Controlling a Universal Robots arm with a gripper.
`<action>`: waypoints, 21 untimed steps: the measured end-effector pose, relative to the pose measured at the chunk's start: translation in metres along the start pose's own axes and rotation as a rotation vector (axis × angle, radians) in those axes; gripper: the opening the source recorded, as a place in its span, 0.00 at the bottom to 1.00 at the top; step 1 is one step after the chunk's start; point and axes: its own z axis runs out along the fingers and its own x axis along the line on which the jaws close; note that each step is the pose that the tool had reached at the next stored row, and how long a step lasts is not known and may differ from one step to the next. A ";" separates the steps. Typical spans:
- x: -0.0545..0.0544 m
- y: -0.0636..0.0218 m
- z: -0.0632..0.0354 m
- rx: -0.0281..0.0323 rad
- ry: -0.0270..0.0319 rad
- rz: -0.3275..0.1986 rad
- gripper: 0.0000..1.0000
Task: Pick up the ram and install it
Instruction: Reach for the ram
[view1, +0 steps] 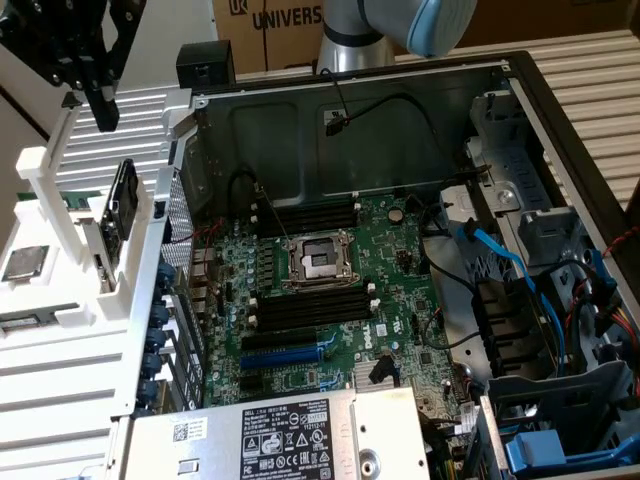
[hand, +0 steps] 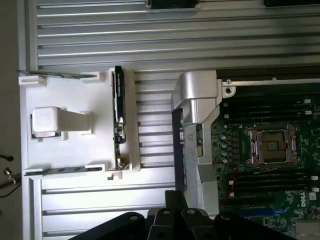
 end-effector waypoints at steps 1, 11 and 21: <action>0.005 0.0003 -0.0001 0.0000 0.0001 0.000 0.10; 0.051 0.0028 -0.0006 0.0001 0.0001 0.000 0.10; 0.101 0.0058 -0.0014 0.0000 0.0001 0.000 0.10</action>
